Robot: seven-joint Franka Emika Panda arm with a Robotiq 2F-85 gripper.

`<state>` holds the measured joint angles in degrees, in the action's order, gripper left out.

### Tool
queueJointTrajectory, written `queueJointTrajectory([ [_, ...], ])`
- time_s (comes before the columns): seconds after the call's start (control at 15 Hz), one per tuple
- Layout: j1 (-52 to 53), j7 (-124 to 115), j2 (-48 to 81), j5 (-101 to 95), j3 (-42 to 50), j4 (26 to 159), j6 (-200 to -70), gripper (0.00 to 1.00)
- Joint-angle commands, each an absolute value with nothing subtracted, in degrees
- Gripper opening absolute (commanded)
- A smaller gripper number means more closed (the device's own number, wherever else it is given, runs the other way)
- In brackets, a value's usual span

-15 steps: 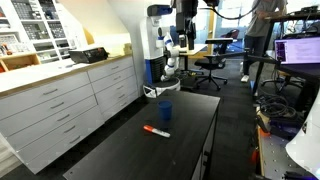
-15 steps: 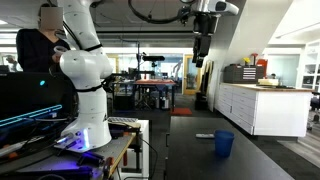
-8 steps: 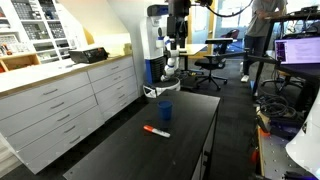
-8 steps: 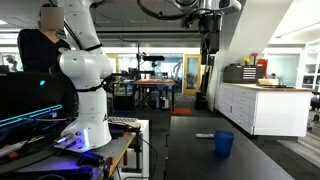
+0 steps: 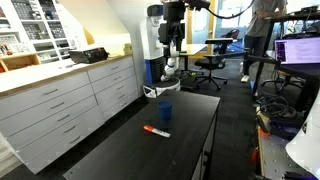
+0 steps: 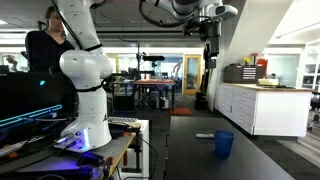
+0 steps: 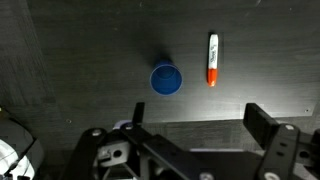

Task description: Put the marker in the cup

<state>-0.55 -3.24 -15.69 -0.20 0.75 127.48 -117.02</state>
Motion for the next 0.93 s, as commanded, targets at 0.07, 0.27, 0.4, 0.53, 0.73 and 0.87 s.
queueJointTrajectory([
  [0.07,-0.9,-10.5,-14.5,-2.7,-1.7,128.5,-120.0,1.00],
  [0.27,-0.3,-14.7,-12.6,-3.5,-3.4,128.2,-120.8,1.00],
  [0.4,0.2,-17.1,-10.9,-3.7,-4.7,128.0,-121.6,1.00],
  [0.53,0.7,-18.0,-8.3,-3.8,-5.4,128.4,-124.3,1.00],
  [0.73,1.9,-16.1,-4.5,-3.5,-6.0,127.9,-127.0,1.00],
  [0.87,2.8,-15.4,-2.3,-3.7,-6.2,127.5,-128.6,1.00],
])
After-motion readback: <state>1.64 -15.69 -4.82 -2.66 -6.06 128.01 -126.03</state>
